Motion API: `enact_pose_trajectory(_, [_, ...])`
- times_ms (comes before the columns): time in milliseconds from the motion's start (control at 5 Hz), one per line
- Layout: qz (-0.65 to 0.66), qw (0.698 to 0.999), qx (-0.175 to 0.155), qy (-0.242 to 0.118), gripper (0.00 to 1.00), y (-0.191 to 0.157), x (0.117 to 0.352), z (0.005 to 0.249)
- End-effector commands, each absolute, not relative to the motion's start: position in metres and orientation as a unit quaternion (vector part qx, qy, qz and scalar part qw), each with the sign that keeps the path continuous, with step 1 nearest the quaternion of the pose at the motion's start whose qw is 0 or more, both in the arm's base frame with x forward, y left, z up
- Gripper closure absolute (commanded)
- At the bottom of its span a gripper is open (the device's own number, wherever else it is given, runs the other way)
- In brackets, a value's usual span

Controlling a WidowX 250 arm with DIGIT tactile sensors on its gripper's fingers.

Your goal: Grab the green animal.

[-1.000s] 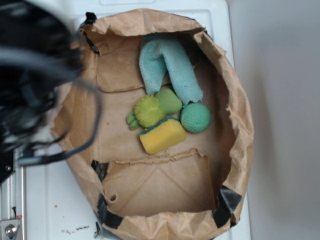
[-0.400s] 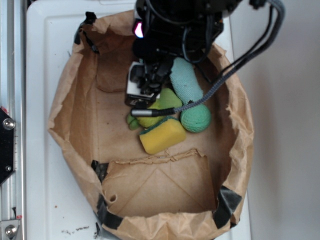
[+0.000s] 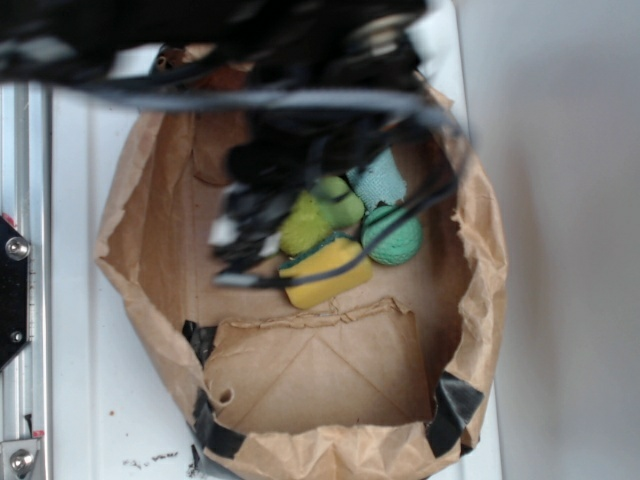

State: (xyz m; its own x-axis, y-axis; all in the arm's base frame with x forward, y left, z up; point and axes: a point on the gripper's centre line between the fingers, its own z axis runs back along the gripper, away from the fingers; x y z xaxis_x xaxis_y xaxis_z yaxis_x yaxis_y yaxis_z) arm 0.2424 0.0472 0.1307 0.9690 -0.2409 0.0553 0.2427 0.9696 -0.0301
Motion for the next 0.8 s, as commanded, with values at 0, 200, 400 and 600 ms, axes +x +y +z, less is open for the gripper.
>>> enact_pose_trajectory(0, [-0.140,0.987,-0.004,-0.082,0.00,0.013,0.241,0.116])
enact_pose_trajectory(200, [-0.139,0.987,-0.002,-0.077,0.00,0.017,0.255,0.106])
enact_pose_trajectory(400, [-0.131,0.989,0.014,-0.073,0.00,0.024,0.273,0.093])
enact_pose_trajectory(600, [-0.116,0.991,0.022,-0.062,0.00,0.036,0.286,0.085])
